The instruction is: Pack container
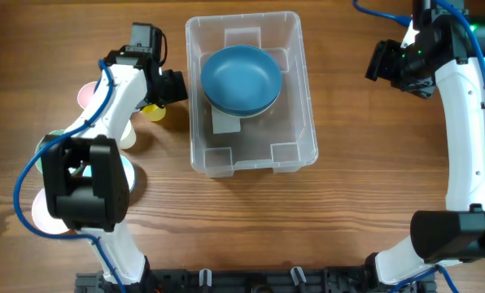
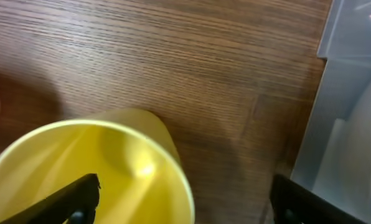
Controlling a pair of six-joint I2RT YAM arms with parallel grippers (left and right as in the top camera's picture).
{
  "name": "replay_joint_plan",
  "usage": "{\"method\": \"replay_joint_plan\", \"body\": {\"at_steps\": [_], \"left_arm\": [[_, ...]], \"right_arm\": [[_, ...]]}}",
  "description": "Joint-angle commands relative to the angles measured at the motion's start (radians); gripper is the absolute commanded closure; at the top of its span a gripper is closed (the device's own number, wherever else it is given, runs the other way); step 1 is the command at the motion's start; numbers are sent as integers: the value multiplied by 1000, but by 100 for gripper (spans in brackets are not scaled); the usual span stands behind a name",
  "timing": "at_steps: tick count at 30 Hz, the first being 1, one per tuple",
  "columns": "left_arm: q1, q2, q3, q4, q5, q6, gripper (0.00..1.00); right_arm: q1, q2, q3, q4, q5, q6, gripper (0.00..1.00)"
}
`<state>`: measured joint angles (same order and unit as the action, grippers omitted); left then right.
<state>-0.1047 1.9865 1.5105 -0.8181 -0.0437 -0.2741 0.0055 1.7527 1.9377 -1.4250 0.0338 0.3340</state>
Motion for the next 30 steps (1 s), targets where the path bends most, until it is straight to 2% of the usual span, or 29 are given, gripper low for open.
{"method": "replay_joint_plan", "body": {"at_steps": [1, 2, 3, 5, 7, 10, 14, 16, 19, 25, 30], "left_arm": [[-2, 15, 15, 19, -3, 13, 32], [-2, 16, 15, 19, -3, 13, 33], [-2, 17, 15, 19, -3, 13, 39], [-2, 18, 15, 19, -3, 13, 56], [-2, 18, 15, 18, -3, 13, 60], [-2, 18, 15, 18, -3, 13, 72], [-2, 18, 15, 19, -6, 13, 83], [-2, 18, 15, 18, -19, 13, 92], [-2, 18, 15, 19, -22, 13, 96], [-2, -11, 34, 5, -22, 13, 96], [-10, -141, 205, -132, -30, 13, 96]], "right_arm": [[3, 7, -3, -1, -12, -17, 27], [3, 7, -3, -1, -12, -17, 27], [3, 7, -3, -1, -12, -18, 27], [3, 7, -3, -1, -12, -17, 27], [3, 7, -3, -1, -12, -18, 27], [3, 7, -3, -1, -12, -17, 27], [3, 7, -3, -1, -12, -18, 27], [2, 7, -3, -1, -12, -17, 27], [2, 7, -3, 2, -11, -17, 27], [0, 7, -3, 15, -10, -18, 28], [0, 7, -3, 18, -4, -18, 28]]}}
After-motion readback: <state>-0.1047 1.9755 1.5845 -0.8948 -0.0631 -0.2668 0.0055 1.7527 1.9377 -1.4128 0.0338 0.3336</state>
